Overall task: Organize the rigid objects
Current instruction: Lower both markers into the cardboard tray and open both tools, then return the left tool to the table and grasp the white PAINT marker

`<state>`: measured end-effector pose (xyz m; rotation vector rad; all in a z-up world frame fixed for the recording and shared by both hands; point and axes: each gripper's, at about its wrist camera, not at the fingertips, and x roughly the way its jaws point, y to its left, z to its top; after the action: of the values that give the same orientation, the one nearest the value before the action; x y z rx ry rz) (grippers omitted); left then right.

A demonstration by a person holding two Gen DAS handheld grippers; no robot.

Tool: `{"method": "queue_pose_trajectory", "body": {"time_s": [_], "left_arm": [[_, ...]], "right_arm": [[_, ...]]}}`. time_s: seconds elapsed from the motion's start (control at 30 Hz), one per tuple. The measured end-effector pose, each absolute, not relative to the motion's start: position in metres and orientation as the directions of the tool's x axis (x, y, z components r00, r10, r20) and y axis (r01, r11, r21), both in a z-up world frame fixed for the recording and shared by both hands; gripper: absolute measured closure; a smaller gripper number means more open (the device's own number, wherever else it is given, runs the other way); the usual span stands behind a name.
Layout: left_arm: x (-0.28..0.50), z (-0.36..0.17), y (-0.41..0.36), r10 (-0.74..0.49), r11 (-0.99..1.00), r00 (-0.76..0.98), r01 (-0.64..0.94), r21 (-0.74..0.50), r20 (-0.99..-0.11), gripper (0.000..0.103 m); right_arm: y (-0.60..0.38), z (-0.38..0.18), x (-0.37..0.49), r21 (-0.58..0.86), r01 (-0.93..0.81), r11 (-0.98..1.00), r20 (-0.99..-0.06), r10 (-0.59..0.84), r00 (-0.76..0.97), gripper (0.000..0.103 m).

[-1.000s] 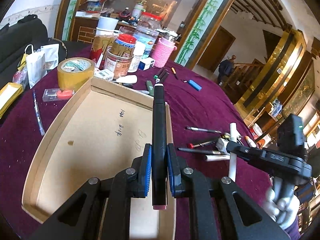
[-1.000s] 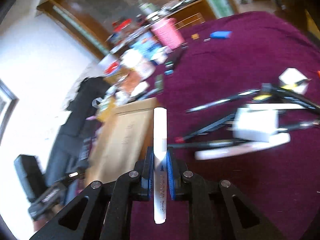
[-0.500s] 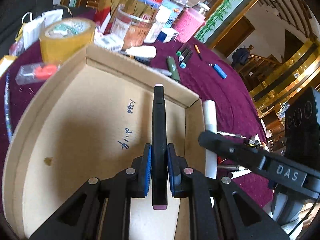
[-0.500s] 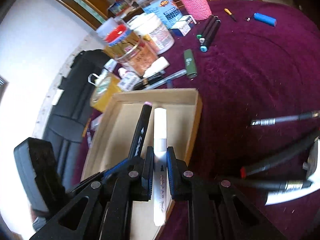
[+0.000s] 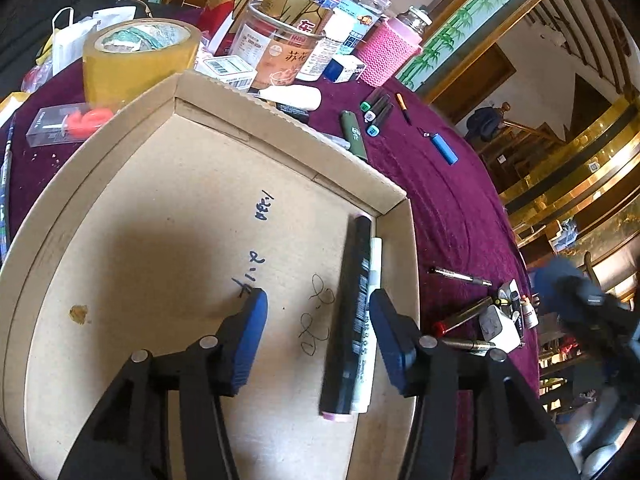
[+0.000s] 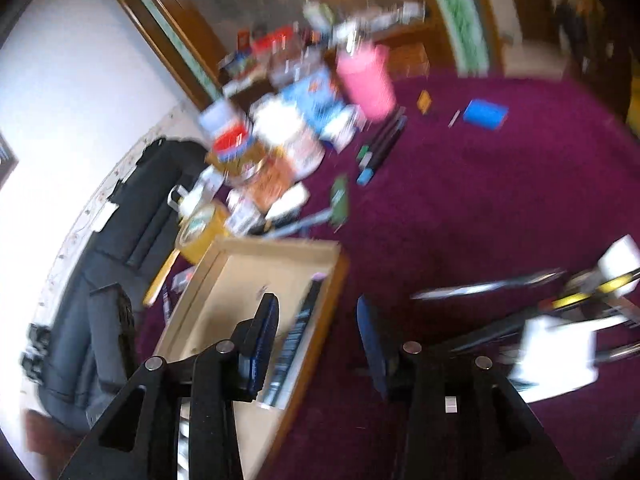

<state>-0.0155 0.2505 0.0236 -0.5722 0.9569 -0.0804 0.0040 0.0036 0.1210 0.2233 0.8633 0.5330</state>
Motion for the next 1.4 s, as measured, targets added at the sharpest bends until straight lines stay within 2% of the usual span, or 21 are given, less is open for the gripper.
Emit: {"method": "queue_pose_trajectory", "body": {"time_s": [0.07, 0.1, 0.13, 0.17, 0.2, 0.23, 0.27, 0.3, 0.37, 0.47, 0.5, 0.63, 0.77, 0.97, 1.1, 1.13, 1.23, 1.3, 1.4], "left_arm": [[-0.020, 0.024, 0.249, -0.307, 0.854, 0.585, -0.178, -0.489, -0.750, 0.051], [-0.022, 0.024, 0.249, -0.309, 0.853, 0.586, -0.177, -0.490, -0.749, 0.051], [-0.025, 0.025, 0.249, -0.311, 0.852, 0.587, -0.175, -0.493, -0.747, 0.051], [-0.026, 0.025, 0.249, -0.320, 0.849, 0.589, -0.170, -0.500, -0.743, 0.051], [-0.028, 0.028, 0.250, -0.343, 0.841, 0.599, -0.147, -0.520, -0.724, 0.051], [-0.031, 0.033, 0.250, -0.358, 0.835, 0.620, -0.120, -0.536, -0.698, 0.051], [-0.034, 0.042, 0.249, -0.356, 0.839, 0.645, -0.099, -0.535, -0.677, 0.051], [-0.039, 0.050, 0.248, -0.347, 0.846, 0.661, -0.085, -0.526, -0.665, 0.051], [-0.053, 0.076, 0.235, -0.347, 0.862, 0.701, -0.024, -0.506, -0.624, 0.047], [-0.064, 0.108, 0.198, -0.356, 0.894, 0.718, 0.074, -0.443, -0.598, 0.026], [-0.065, 0.115, 0.179, -0.361, 0.906, 0.713, 0.115, -0.407, -0.602, 0.024], [-0.060, 0.110, 0.111, -0.352, 0.935, 0.652, 0.219, -0.278, -0.672, 0.024], [-0.045, 0.091, 0.056, -0.347, 0.934, 0.594, 0.284, -0.215, -0.725, 0.024], [-0.002, 0.048, -0.009, -0.283, 0.920, 0.510, 0.384, -0.079, -0.812, 0.025], [-0.011, 0.028, -0.033, -0.261, 0.881, 0.448, 0.472, -0.021, -0.855, 0.025], [-0.018, 0.028, -0.038, -0.272, 0.861, 0.431, 0.509, -0.017, -0.861, 0.025], [-0.039, 0.023, -0.048, -0.366, 0.793, 0.290, 0.595, -0.133, -0.884, 0.029], [-0.052, 0.023, -0.049, -0.339, 0.783, 0.311, 0.616, -0.083, -0.888, 0.030], [-0.060, 0.027, -0.037, -0.409, 0.777, 0.271, 0.604, -0.177, -0.871, 0.038]], "right_arm": [[-0.029, 0.147, -0.022, 0.281, -0.324, 0.903, -0.595, 0.429, 0.680, 0.058], [-0.043, 0.158, -0.036, 0.222, -0.299, 0.928, -0.545, 0.372, 0.752, 0.045], [-0.055, 0.166, -0.049, 0.171, -0.268, 0.948, -0.494, 0.317, 0.809, 0.018], [-0.077, 0.174, -0.068, 0.108, -0.200, 0.974, -0.404, 0.227, 0.886, 0.004], [-0.090, 0.177, -0.080, 0.087, -0.149, 0.985, -0.345, 0.170, 0.923, 0.000], [-0.107, 0.176, -0.090, 0.075, -0.099, 0.992, -0.282, 0.116, 0.952, 0.000], [-0.127, 0.173, -0.090, 0.065, -0.048, 0.997, -0.281, 0.064, 0.958, 0.000], [-0.139, 0.170, -0.082, 0.065, -0.026, 0.998, -0.328, 0.046, 0.944, 0.000], [-0.176, 0.151, -0.054, 0.133, 0.010, 0.991, -0.484, 0.056, 0.873, 0.001], [-0.214, 0.122, -0.029, 0.181, 0.123, 0.976, -0.535, -0.007, 0.845, 0.001], [-0.222, 0.115, -0.023, 0.183, 0.140, 0.973, -0.542, -0.019, 0.840, 0.001], [-0.247, 0.081, -0.004, 0.236, 0.170, 0.957, -0.581, -0.001, 0.814, 0.001], [-0.270, 0.059, -0.001, 0.326, 0.200, 0.924, -0.605, 0.041, 0.795, 0.001], [-0.285, 0.053, -0.006, 0.432, 0.167, 0.886, -0.586, 0.135, 0.799, 0.001], [-0.287, 0.046, -0.002, 0.479, 0.151, 0.865, -0.593, 0.192, 0.782, 0.001], [-0.287, 0.044, 0.000, 0.492, 0.147, 0.858, -0.597, 0.209, 0.775, 0.001], [-0.287, 0.037, 0.002, 0.515, 0.138, 0.846, -0.607, 0.247, 0.755, 0.001], [-0.286, 0.036, 0.002, 0.521, 0.135, 0.843, -0.609, 0.256, 0.751, 0.001], [-0.285, 0.035, 0.003, 0.519, 0.139, 0.843, -0.612, 0.253, 0.749, 0.001]]}}
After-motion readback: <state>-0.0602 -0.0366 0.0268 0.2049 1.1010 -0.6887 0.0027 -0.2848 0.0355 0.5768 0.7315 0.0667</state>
